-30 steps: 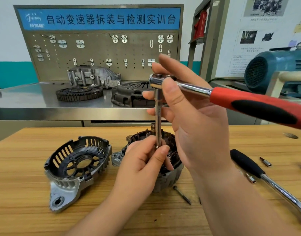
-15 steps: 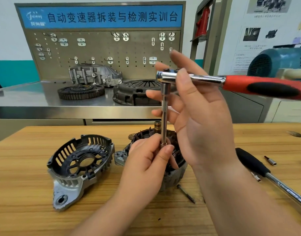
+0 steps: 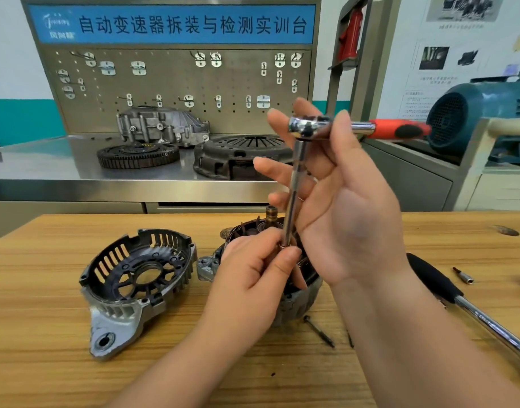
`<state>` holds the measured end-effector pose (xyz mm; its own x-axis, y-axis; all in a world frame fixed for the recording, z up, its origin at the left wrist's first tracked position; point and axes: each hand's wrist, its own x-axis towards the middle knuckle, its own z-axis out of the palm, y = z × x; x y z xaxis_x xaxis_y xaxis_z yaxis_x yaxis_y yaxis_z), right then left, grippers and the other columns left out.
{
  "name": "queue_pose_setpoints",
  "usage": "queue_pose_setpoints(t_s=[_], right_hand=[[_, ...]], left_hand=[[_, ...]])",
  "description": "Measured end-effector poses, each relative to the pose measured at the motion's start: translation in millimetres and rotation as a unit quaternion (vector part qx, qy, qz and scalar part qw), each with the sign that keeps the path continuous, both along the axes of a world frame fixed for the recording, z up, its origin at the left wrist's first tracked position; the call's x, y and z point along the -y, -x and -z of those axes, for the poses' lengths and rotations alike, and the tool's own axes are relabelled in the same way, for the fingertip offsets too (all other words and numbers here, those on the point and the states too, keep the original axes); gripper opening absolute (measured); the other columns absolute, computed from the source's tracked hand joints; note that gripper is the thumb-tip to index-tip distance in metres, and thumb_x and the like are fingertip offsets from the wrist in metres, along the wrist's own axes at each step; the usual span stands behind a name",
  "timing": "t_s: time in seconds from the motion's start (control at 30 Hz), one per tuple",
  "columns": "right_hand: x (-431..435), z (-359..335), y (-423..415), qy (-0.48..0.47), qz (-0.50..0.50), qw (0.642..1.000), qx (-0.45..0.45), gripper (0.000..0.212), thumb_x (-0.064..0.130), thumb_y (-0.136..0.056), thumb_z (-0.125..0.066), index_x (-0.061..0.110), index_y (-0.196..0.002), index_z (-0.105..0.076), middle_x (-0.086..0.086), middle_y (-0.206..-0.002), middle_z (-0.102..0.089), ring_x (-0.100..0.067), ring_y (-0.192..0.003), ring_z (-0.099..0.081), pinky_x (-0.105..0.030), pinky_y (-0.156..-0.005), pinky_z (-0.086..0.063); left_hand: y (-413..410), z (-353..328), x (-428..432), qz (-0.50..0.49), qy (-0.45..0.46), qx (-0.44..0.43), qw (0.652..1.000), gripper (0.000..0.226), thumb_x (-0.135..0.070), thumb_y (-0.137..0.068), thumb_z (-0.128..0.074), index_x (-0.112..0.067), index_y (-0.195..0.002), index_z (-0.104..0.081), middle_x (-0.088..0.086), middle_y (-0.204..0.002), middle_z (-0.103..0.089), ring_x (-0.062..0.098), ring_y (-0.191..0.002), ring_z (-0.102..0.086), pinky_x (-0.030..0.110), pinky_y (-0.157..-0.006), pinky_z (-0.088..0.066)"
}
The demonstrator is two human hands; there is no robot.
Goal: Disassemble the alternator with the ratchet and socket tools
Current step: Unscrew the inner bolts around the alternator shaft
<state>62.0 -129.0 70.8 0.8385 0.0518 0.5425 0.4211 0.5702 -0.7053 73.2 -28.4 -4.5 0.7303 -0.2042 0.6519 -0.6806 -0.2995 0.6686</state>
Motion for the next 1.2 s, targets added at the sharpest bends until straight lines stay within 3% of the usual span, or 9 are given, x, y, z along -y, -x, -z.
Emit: queue_pose_setpoints(t_s=[0.2, 0.37, 0.5, 0.6, 0.67, 0.83, 0.93, 1.03, 1.2], right_hand=[[-3.5, -0.5, 1.7, 0.035, 0.041, 0.996, 0.066, 0.030, 0.026, -0.089, -0.053, 0.028, -0.118, -0.062, 0.004, -0.121, -0.069, -0.020, -0.088, -0.069, -0.024, -0.065, -0.054], [0.8, -2.6, 0.8, 0.004, -0.043, 0.999, -0.004, 0.039, 0.039, -0.087, -0.048, 0.020, -0.119, -0.059, 0.004, -0.112, -0.072, -0.018, -0.077, -0.071, -0.025, -0.063, -0.053], [1.6, -0.8, -2.7, -0.001, -0.059, 0.998, -0.025, 0.039, 0.042, -0.095, -0.038, 0.017, -0.114, -0.060, 0.002, -0.101, -0.074, -0.017, -0.071, -0.071, -0.023, -0.059, -0.052], [-2.5, 2.4, -1.6, 0.001, -0.015, 1.000, 0.003, 0.031, 0.042, -0.082, -0.054, 0.024, -0.103, -0.070, 0.002, -0.097, -0.073, -0.017, -0.076, -0.071, -0.023, -0.059, -0.052], [-4.4, 3.2, -0.3, 0.019, 0.025, 0.999, 0.038, 0.022, 0.036, -0.085, -0.058, 0.028, -0.100, -0.072, 0.006, -0.099, -0.072, -0.016, -0.081, -0.069, -0.023, -0.061, -0.053], [-6.1, 2.5, -0.2, 0.029, 0.114, 0.987, 0.106, 0.029, 0.018, -0.089, -0.056, 0.021, -0.117, -0.062, 0.012, -0.105, -0.071, -0.019, -0.088, -0.067, -0.027, -0.069, -0.054], [-6.1, 3.6, 0.5, 0.012, 0.072, 0.995, 0.072, 0.025, 0.025, -0.096, -0.047, 0.025, -0.116, -0.062, 0.008, -0.115, -0.069, -0.019, -0.082, -0.069, -0.025, -0.065, -0.054], [-3.0, 1.6, 0.5, -0.015, 0.011, 1.000, 0.011, 0.031, 0.033, -0.101, -0.036, 0.018, -0.113, -0.060, 0.002, -0.109, -0.072, -0.017, -0.071, -0.070, -0.024, -0.058, -0.053], [-3.7, 3.0, -0.7, -0.018, 0.028, 0.999, 0.005, 0.032, 0.035, -0.103, -0.034, 0.018, -0.113, -0.059, -0.002, -0.104, -0.072, -0.017, -0.068, -0.069, -0.023, -0.054, -0.051]], left_hand=[[1.6, 1.0, 0.3, 0.019, 0.032, -0.019, 0.999, 0.038, -0.049, -0.087, -0.040, -0.019, -0.089, -0.063, -0.018, -0.084, -0.068, 0.004, -0.083, -0.060, 0.043, -0.086, -0.046], [3.3, -0.7, -2.3, 0.019, 0.015, 0.000, 1.000, 0.024, -0.033, -0.096, -0.041, -0.027, -0.087, -0.062, -0.036, -0.082, -0.062, -0.010, -0.087, -0.056, 0.031, -0.079, -0.036], [1.1, 0.2, -1.7, 0.020, 0.001, 0.002, 1.000, 0.027, -0.030, -0.094, -0.044, -0.015, -0.078, -0.060, -0.028, -0.074, -0.063, -0.003, -0.079, -0.057, 0.029, -0.077, -0.036], [0.3, 1.7, -0.7, 0.023, 0.029, -0.008, 0.999, 0.027, -0.036, -0.091, -0.044, -0.017, -0.082, -0.061, -0.019, -0.076, -0.066, 0.005, -0.079, -0.059, 0.038, -0.080, -0.044], [1.6, 1.8, 0.0, 0.020, 0.039, -0.022, 0.999, 0.024, -0.039, -0.090, -0.045, -0.022, -0.084, -0.061, -0.018, -0.078, -0.068, 0.006, -0.082, -0.060, 0.042, -0.083, -0.047], [2.0, 0.6, 2.1, 0.011, 0.034, -0.050, 0.998, 0.022, -0.036, -0.090, -0.045, -0.025, -0.089, -0.064, -0.018, -0.084, -0.070, 0.003, -0.085, -0.061, 0.043, -0.090, -0.046], [0.7, -0.4, -1.0, 0.046, 0.036, -0.036, 0.998, 0.033, -0.040, -0.092, -0.043, -0.015, -0.085, -0.063, -0.011, -0.071, -0.067, 0.009, -0.076, -0.062, 0.047, -0.087, -0.046], [1.0, -1.2, -2.9, 0.063, 0.026, -0.023, 0.997, 0.029, -0.034, -0.097, -0.037, -0.022, -0.086, -0.062, -0.018, -0.073, -0.065, 0.007, -0.077, -0.061, 0.054, -0.090, -0.042], [-0.2, 1.6, -4.3, 0.042, -0.002, -0.015, 0.999, 0.037, -0.037, -0.095, -0.038, -0.008, -0.090, -0.061, -0.029, -0.079, -0.063, -0.001, -0.081, -0.056, 0.041, -0.088, -0.041]])
